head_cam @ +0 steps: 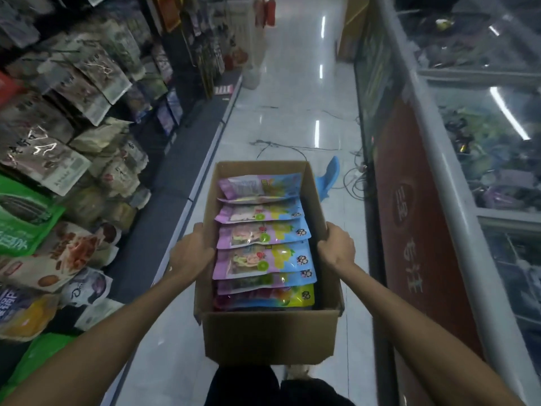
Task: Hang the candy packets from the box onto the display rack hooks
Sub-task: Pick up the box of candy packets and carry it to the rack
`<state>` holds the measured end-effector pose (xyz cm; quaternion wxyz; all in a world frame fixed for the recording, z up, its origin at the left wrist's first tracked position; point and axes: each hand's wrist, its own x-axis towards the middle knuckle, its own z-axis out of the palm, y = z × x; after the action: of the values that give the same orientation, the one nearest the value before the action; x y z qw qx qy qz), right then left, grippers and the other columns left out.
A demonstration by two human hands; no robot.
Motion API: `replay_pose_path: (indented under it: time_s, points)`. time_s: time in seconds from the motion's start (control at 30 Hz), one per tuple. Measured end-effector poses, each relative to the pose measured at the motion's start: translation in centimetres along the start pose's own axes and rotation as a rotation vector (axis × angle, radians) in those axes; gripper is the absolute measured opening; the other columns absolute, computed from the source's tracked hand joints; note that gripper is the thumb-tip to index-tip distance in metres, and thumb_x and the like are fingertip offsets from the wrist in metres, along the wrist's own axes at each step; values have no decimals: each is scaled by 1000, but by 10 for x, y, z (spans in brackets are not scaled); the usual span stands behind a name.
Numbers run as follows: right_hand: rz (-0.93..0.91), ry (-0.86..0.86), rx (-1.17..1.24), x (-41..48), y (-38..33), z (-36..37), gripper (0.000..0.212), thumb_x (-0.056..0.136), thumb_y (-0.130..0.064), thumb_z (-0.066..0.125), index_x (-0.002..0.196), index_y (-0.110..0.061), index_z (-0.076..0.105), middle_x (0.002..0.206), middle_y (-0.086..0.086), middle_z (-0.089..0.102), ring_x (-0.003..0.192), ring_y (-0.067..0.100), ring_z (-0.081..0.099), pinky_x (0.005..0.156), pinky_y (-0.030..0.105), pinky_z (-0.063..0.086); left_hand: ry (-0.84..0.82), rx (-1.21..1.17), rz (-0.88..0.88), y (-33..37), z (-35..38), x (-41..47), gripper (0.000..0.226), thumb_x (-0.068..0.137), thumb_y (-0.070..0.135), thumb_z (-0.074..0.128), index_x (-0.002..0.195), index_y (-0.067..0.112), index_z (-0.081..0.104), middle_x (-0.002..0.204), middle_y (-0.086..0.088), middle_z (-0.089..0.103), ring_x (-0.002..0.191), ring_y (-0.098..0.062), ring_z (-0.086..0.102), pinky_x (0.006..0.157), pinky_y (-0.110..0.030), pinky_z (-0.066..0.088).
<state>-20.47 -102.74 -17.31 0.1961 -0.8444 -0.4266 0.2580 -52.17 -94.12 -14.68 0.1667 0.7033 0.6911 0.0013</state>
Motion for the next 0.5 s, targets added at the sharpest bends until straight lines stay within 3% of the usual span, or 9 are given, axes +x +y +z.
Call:
replay_pose_path:
  time_s: [0.13,0.27,0.4,0.5]
  points:
    - [-10,10,-8,97,-13,-23,18,84,-6,53,93,-21,59,82,-1,66,76,29,63,58,33,42,19,-43,-15,57,-2,68,37,100,35,51,130,13,47,119,-15,69,105,-42,67,87,-47,51]
    - [-23,16,-53,196,-30,-32,23,85,-6,53,100,-20,62,87,3,69,81,32,65,68,37,50,38,-80,-7,96,2,148,38,103,39,51,128,12,49,116,-12,69,101,-40,68,80,-41,48]
    - [-58,8,-101,300,-58,-34,27,84,-5,52,106,-18,61,85,4,66,80,32,63,66,37,49,31,-86,-40,120,8,252,28,95,32,53,118,18,47,107,-13,71,90,-40,69,79,-47,57]
    - [-68,-7,-92,366,-85,-39,34,85,-3,53,114,-19,63,86,3,65,81,30,62,67,37,49,17,-86,-53,142,0,319,31,92,26,54,120,16,46,104,-15,70,90,-42,68,76,-46,55]
